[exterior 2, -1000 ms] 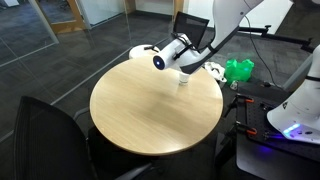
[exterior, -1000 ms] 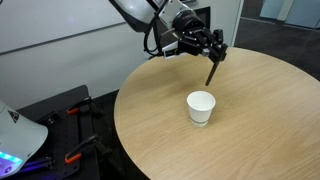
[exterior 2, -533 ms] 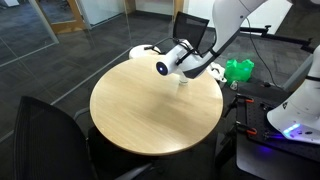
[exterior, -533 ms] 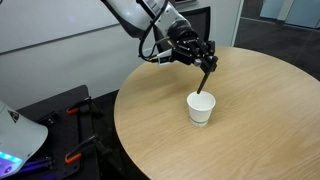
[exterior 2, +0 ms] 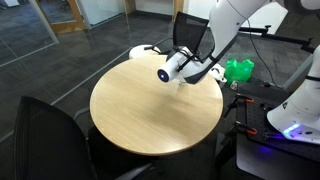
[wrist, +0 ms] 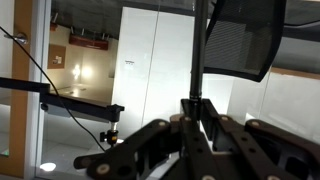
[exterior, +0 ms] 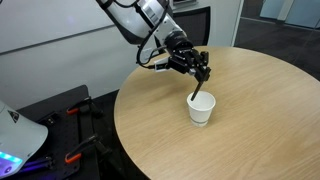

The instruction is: Move the cup towards you then put the marker in the cup

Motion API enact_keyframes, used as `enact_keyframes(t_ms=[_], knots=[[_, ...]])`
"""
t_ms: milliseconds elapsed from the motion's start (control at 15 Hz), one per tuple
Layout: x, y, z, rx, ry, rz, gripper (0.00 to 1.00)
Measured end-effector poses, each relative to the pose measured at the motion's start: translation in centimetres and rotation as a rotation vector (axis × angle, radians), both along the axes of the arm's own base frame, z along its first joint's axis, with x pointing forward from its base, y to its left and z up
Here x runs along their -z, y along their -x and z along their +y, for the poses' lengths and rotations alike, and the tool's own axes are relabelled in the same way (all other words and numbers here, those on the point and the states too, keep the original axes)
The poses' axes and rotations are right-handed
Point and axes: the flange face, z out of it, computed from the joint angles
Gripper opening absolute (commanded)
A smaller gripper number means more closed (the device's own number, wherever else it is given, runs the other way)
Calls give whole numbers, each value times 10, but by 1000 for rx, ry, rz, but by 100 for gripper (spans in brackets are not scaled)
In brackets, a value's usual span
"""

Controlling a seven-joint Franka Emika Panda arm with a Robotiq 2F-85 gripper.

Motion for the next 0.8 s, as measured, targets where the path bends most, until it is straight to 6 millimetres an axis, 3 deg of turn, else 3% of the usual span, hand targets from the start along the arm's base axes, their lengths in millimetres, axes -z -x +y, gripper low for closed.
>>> enact_keyframes(t_ms=[800], knots=[[29, -4, 14, -111, 55, -20, 4]])
